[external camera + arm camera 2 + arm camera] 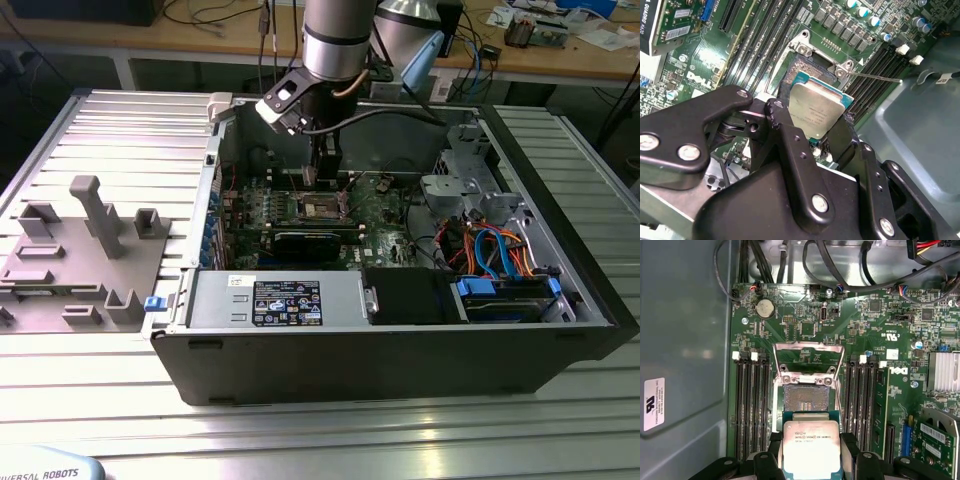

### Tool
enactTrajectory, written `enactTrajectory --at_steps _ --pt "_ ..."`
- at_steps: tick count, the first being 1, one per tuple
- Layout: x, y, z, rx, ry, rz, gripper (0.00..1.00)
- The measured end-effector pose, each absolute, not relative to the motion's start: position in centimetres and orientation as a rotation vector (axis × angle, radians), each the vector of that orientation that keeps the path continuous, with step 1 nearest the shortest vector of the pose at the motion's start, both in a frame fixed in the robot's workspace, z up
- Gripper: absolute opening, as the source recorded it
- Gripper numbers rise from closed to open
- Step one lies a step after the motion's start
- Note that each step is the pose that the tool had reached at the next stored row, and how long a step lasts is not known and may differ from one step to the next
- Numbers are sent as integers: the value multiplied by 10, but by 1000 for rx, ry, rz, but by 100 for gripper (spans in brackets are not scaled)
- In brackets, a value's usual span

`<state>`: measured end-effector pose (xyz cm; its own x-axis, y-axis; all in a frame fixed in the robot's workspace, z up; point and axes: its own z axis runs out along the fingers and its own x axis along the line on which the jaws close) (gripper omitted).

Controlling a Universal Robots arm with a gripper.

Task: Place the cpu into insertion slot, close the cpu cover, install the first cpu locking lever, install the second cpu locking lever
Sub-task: 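Place the cpu into insertion slot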

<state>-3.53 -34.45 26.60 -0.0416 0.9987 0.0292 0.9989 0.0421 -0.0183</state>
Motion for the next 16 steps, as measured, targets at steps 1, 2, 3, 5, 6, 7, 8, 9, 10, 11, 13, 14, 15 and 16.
enactTrajectory --at_steps 1,2,3,5,6,7,8,9,10,11,13,14,15,16 --pt "-35 -345 265 -2151 -2243 -11 54" --pt "-35 -345 265 -2151 -2243 -11 54" --pt "-35 -345 263 -2151 -2243 -11 54" --pt "-33 -345 260 -2151 -2243 -11 54" --pt "-33 -344 259 -2151 -2243 -11 54" --pt "-33 -344 258 -2151 -2243 -11 54" --pt "-33 -345 257 -2151 -2243 -11 54" --pt "-33 -345 256 -2151 -2243 -11 54" --pt "-33 -345 254 -2151 -2243 -11 54" --pt "-33 -344 252 -2151 -2243 -11 54" --pt "-33 -345 251 -2151 -2243 -11 54" --pt "-33 -345 249 -2151 -2243 -11 54" --pt "-33 -345 249 -2151 -2243 -11 54" --pt "-33 -345 248 -2151 -2243 -11 54"
